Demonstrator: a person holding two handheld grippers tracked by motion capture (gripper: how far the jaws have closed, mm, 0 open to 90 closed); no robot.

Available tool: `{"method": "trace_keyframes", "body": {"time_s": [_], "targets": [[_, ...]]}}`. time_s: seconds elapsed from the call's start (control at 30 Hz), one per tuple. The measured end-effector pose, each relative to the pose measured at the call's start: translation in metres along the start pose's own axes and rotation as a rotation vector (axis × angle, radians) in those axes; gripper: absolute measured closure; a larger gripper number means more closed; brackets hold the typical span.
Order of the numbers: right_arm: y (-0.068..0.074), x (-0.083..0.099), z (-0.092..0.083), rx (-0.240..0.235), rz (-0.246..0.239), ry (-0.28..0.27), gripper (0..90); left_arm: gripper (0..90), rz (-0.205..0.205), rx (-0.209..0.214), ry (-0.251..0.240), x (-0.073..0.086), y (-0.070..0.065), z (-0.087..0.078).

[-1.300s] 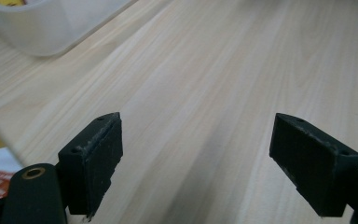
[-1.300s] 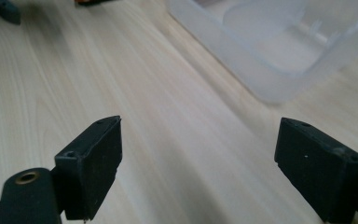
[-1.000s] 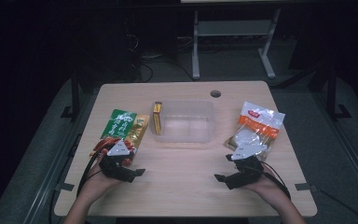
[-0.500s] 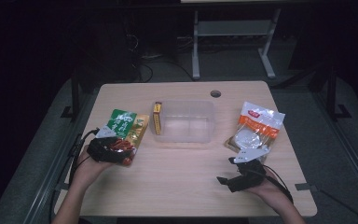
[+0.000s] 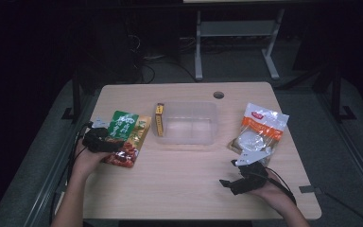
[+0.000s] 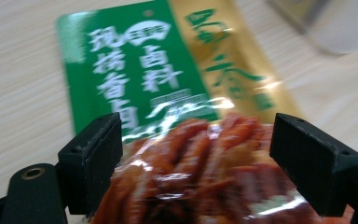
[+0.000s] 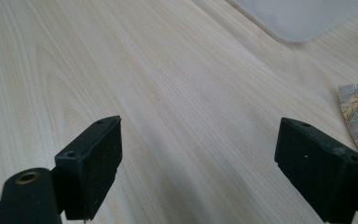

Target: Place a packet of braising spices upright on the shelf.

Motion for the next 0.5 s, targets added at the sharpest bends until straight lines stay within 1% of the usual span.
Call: {"method": "trace_keyframes", "body": {"time_s": [0.03,0.07,0.1,0.2,0.23,0.27,0.37,0.4,0.5], "targets": [[0.0,0.0,0.0,-0.002,0.002,0.004,14.5,16.6,-0.006,-0.005,0.006,0.003,0.004,0.002],[0.0,0.0,0.001,-0.003,0.001,0.007,14.5,16.4,-0.013,-0.013,0.029,0.007,0.009,0.004],[0.0,0.0,0.002,-0.004,-0.001,0.009,14.6,15.2,-0.03,-0.019,0.038,0.009,0.012,0.007],[0.0,0.0,0.003,-0.005,-0.004,0.012,14.5,13.4,-0.063,-0.011,0.052,0.014,0.021,0.012],[0.0,0.0,0.003,-0.007,-0.006,0.015,14.5,13.2,-0.064,-0.013,0.058,0.016,0.023,0.013],[0.0,0.0,0.004,-0.008,-0.006,0.016,14.5,13.1,-0.067,-0.011,0.057,0.016,0.024,0.014],[0.0,0.001,0.004,-0.008,-0.005,0.023,14.5,12.6,-0.099,0.012,0.045,0.017,0.025,0.017],[0.0,0.001,0.004,-0.006,-0.005,0.022,14.6,12.6,-0.105,0.014,0.043,0.017,0.025,0.018],[0.0,0.002,0.003,-0.003,-0.009,0.025,14.6,12.4,-0.119,0.025,0.053,0.018,0.025,0.02]]}}
Point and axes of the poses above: each handheld gripper's, and its own axes: z roughly forward along the jaws, x roughly out of its underside, y roughly to its left, the point moved 7 cm from there along z, roughly forward along the jaws, and after that the axes turned 6 degrees about -z, right-handed, at the moved point
